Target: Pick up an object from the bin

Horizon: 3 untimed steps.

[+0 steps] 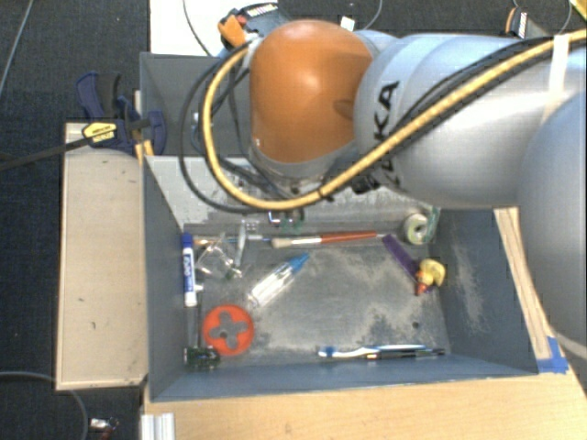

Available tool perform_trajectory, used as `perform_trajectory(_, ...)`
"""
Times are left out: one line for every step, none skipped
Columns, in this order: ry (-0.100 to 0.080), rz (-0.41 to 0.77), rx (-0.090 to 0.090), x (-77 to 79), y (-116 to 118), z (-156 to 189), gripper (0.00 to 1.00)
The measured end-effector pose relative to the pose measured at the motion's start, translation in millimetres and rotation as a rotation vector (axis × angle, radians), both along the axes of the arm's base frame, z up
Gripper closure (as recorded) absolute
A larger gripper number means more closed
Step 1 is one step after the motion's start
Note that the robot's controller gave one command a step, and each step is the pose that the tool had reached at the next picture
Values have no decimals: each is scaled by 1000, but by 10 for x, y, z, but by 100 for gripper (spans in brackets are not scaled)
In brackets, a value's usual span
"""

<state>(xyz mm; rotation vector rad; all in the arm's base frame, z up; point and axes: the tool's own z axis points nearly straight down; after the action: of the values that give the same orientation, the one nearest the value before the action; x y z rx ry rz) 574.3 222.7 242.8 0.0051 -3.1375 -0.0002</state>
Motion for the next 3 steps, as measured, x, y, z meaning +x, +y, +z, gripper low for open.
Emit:
perform_trajectory(-8,-6,2,19,-14,45,0)
perform_trajectory(-2,-36,0,34,321,-1761,0)
perform_trajectory(-19,-2,6,2,279,-818,0)
